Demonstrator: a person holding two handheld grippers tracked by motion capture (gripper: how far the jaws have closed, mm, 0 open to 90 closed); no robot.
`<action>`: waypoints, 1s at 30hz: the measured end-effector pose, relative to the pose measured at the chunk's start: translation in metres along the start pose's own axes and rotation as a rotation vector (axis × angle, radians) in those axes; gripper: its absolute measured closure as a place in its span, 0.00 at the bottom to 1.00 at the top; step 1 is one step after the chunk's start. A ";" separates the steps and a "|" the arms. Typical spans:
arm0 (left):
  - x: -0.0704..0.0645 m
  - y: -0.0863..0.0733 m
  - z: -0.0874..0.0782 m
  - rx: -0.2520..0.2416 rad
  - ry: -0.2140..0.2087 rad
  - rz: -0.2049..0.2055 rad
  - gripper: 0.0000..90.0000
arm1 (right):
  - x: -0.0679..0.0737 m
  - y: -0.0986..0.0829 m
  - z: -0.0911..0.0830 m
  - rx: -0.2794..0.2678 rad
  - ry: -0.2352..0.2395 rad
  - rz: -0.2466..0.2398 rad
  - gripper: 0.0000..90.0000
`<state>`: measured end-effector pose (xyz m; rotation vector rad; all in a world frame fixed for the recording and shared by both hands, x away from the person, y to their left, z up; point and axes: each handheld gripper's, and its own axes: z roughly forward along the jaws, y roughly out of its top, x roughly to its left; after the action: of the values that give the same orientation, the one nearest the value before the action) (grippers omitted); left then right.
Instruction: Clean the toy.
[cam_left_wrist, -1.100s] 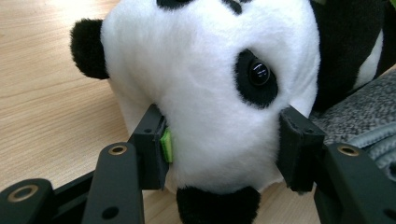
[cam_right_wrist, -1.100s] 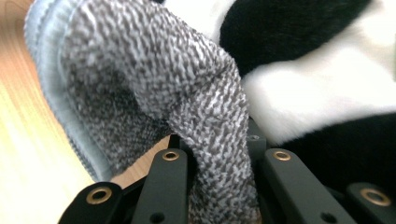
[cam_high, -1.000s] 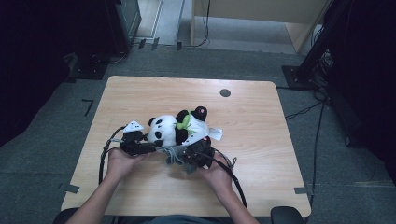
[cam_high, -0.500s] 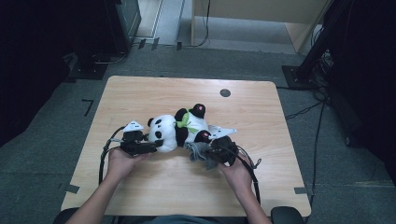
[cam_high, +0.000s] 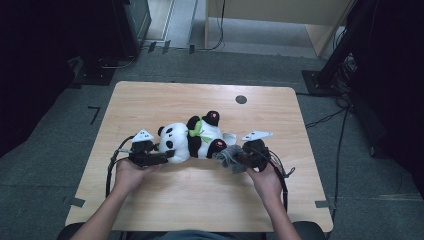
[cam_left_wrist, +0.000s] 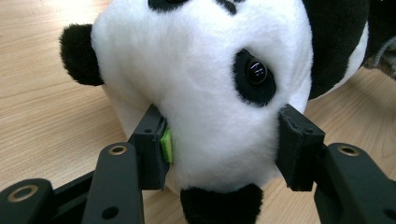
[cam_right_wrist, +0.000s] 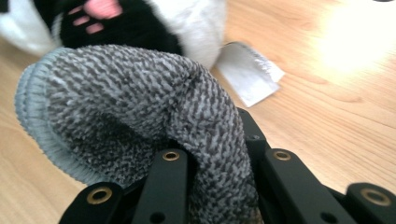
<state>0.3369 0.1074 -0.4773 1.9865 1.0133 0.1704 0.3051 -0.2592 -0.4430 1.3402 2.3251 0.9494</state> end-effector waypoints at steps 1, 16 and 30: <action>0.000 0.000 0.000 0.000 0.001 0.003 0.50 | -0.005 0.000 0.000 -0.007 -0.004 0.012 0.87; 0.002 -0.002 0.000 -0.014 -0.002 0.013 0.47 | -0.078 0.009 -0.001 -0.095 -0.070 0.167 0.86; 0.004 -0.005 0.001 -0.037 -0.009 0.014 0.44 | -0.132 0.010 0.037 -0.112 -0.107 0.280 0.84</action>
<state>0.3372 0.1111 -0.4826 1.9593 0.9833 0.1865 0.4010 -0.3531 -0.4725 1.6552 2.0096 1.0424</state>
